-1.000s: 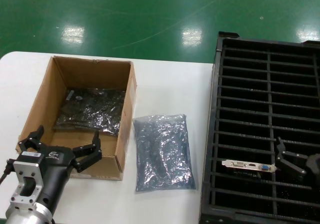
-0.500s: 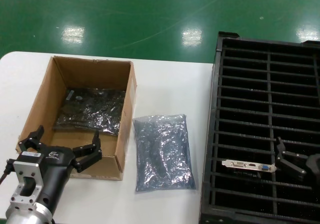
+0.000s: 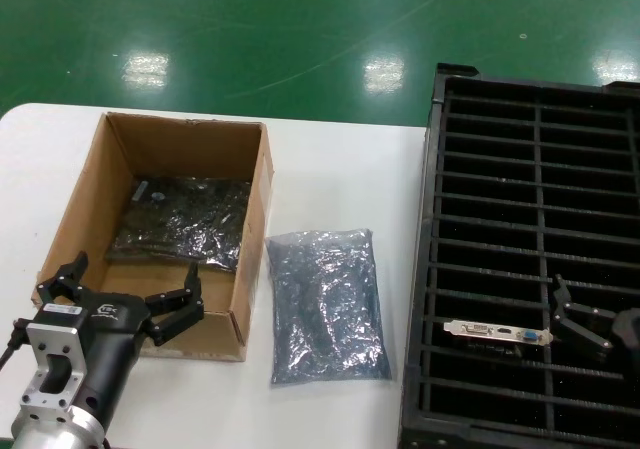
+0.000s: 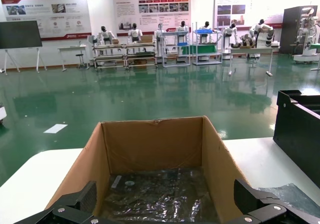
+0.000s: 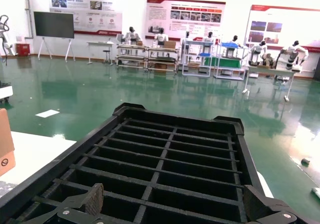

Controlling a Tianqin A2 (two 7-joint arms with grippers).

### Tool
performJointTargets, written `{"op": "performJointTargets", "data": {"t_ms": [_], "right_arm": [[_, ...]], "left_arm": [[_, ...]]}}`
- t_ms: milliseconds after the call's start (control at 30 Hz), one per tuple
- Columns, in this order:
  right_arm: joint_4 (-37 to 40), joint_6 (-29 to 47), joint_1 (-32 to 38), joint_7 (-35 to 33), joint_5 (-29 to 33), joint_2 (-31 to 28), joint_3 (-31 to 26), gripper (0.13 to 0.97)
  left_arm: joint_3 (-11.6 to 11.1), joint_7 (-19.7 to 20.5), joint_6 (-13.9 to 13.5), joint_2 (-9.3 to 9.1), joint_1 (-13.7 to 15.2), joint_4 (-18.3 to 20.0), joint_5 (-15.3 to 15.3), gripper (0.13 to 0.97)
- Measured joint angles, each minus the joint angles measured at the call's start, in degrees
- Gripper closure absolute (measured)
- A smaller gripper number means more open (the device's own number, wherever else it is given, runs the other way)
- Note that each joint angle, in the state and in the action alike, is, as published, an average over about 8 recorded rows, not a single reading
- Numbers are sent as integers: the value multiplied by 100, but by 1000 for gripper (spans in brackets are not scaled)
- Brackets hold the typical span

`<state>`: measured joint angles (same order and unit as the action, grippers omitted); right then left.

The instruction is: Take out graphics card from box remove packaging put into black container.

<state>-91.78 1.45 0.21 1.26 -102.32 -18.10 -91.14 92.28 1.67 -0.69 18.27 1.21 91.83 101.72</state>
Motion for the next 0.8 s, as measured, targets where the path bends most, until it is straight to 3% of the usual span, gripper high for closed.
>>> {"op": "performJointTargets", "data": {"t_ms": [800], "right_arm": [[0, 0, 0, 0, 0, 0, 0, 129]], "left_arm": [[0, 0, 0, 0, 0, 0, 0, 132]]}}
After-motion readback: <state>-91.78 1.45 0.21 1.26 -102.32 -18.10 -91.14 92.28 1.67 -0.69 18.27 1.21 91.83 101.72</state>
